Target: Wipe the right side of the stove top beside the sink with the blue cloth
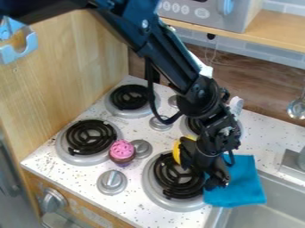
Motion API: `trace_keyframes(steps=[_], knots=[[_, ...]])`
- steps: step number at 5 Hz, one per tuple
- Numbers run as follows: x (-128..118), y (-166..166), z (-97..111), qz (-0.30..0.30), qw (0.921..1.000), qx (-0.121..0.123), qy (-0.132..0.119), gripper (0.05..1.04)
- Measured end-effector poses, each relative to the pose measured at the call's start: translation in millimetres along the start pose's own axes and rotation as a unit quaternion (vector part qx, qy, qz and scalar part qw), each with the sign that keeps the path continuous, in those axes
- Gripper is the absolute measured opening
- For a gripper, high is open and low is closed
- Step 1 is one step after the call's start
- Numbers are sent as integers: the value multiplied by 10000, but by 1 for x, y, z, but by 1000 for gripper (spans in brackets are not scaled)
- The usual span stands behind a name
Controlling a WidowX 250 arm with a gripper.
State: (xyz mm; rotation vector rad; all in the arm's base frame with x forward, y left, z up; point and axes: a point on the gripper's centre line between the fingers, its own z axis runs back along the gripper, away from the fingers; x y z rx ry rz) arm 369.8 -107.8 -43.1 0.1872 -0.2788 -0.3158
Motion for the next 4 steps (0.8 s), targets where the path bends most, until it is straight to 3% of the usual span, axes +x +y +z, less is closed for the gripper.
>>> trace_keyframes(steps=[4], knots=[[-68,6,8,-253,9982,230,487,1000]])
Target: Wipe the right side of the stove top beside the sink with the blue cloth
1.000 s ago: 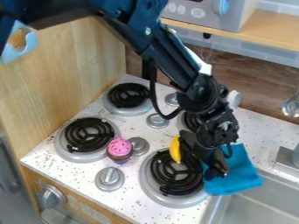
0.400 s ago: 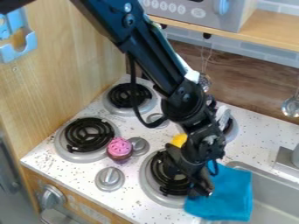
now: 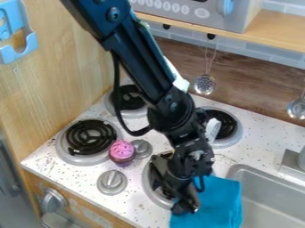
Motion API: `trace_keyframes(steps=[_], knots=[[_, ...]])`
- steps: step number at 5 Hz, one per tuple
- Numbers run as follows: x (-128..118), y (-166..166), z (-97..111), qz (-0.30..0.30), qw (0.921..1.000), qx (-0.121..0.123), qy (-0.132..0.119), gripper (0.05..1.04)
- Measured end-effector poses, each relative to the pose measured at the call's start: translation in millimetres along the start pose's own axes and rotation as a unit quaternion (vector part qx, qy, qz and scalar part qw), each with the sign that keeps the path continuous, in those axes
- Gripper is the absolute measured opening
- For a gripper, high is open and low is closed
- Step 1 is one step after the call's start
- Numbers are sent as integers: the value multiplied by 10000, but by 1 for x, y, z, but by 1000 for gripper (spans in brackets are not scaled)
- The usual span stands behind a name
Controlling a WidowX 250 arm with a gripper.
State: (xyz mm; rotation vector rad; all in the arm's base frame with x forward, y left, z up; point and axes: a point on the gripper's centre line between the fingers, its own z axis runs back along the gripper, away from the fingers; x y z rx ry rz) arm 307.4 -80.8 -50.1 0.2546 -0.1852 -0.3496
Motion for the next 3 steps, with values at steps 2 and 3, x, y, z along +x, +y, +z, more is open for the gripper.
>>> trace_keyframes(steps=[2,3], knots=[[-18,3,-5,-6,9998,124,140,1000],[-21,7,-5,120,9995,186,247,1000]])
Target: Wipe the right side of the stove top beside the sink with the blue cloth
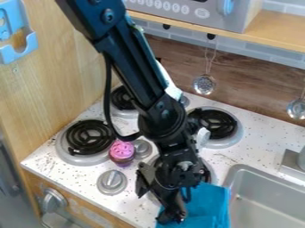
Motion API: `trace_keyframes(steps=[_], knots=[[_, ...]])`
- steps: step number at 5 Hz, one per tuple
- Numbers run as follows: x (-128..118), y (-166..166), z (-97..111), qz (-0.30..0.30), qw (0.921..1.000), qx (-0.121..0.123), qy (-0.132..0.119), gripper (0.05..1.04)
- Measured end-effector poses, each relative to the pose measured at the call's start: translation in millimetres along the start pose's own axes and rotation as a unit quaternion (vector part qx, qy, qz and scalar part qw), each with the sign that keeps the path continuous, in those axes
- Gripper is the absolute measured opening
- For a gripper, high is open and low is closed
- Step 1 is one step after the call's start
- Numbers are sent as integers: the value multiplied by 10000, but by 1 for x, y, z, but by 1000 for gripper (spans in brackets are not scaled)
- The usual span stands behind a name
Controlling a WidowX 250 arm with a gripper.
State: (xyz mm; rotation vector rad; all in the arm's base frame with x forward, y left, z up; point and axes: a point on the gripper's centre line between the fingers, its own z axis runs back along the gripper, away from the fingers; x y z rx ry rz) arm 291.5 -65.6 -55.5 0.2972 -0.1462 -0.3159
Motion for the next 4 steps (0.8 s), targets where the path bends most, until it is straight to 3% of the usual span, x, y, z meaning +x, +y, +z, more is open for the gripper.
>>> trace_keyframes(steps=[1,2,3,4], knots=[[8,1,3,62,9999,-42,-79,1000],[32,4,27,281,9978,-206,-561,1000],[41,11,52,542,9941,-446,-825,1000],[38,26,65,1023,9897,-789,-617,1000]])
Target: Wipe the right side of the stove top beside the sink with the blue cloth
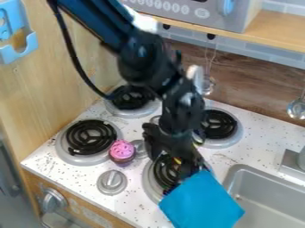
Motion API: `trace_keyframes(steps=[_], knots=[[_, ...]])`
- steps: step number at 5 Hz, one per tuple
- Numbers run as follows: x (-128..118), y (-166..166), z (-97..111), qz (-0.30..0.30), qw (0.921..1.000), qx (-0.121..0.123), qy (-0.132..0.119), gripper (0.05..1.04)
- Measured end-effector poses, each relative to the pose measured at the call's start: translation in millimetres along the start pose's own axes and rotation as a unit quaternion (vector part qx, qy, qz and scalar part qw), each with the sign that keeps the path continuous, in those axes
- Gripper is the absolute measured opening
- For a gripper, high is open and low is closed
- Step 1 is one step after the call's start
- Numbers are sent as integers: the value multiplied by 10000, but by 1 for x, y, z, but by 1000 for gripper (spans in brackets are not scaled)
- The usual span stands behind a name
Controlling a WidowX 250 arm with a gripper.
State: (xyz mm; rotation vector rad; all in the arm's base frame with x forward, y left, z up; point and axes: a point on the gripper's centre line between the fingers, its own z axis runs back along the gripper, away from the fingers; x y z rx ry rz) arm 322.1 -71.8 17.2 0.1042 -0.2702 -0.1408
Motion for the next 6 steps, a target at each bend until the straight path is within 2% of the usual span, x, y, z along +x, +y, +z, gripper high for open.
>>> trace_keyframes(steps=[1,2,6], knots=[[-10,4,13,63,9877,-1245,942,1000],[-10,11,14,237,9852,-1371,1001,1000],[-10,10,14,250,9850,-1376,1010,1000]])
